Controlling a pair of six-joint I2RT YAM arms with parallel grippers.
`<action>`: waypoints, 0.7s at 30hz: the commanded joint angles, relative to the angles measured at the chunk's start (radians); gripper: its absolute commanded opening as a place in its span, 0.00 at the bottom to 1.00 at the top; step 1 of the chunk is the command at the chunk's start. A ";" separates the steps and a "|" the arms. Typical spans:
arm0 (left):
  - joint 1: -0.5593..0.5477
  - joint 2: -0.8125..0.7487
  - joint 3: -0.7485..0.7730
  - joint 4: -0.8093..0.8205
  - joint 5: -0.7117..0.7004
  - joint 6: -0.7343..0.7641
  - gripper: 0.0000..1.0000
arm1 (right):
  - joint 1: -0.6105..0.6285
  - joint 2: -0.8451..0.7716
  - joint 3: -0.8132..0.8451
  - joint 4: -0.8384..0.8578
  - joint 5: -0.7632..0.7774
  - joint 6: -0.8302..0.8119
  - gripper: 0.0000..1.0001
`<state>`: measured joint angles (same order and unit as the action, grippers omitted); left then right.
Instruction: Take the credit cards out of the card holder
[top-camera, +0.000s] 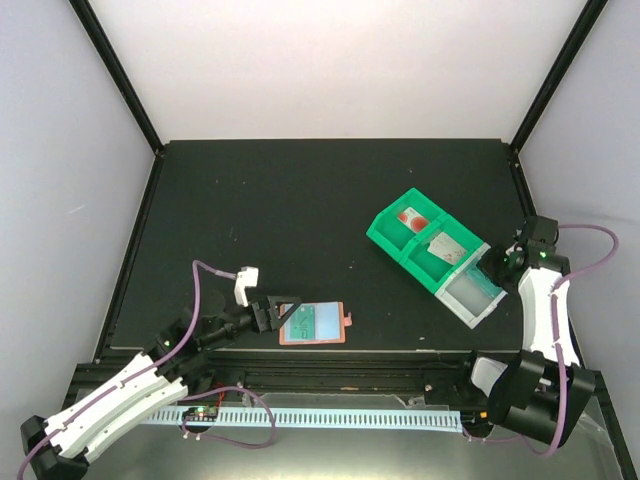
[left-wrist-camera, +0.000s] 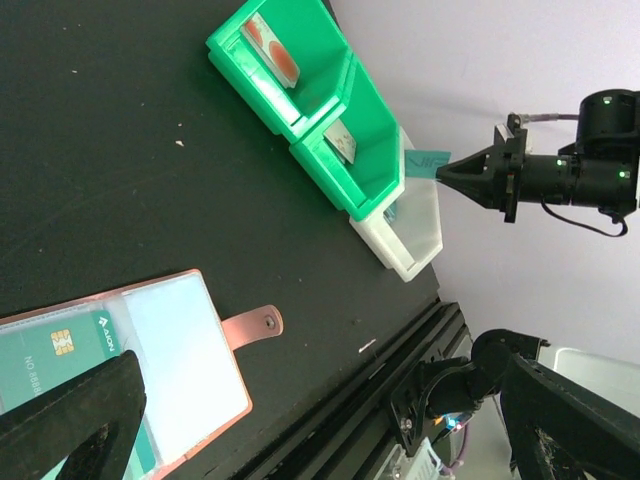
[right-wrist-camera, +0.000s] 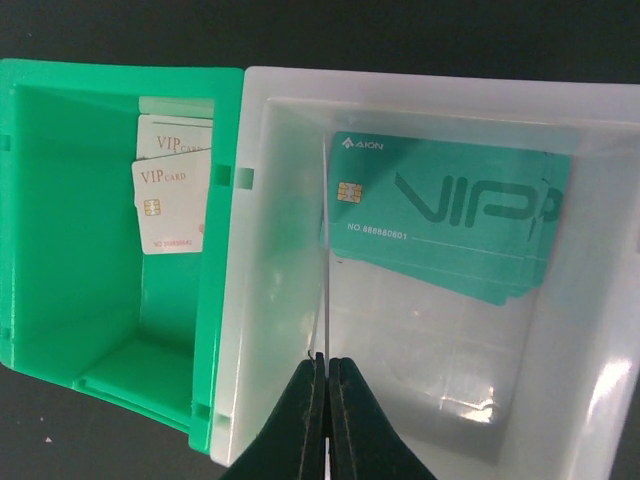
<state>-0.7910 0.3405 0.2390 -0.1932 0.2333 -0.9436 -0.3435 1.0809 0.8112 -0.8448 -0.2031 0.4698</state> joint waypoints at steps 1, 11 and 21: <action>0.007 0.013 0.035 -0.010 0.003 0.009 0.99 | -0.022 0.042 0.008 0.039 -0.068 -0.050 0.01; 0.007 0.060 0.043 0.014 0.012 0.010 0.99 | -0.023 0.066 -0.024 0.109 -0.048 -0.090 0.01; 0.007 0.109 0.053 0.040 0.033 0.009 0.99 | -0.025 0.107 -0.026 0.154 -0.101 -0.069 0.01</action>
<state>-0.7910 0.4324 0.2489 -0.1856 0.2401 -0.9432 -0.3607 1.1748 0.7895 -0.7433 -0.2668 0.3992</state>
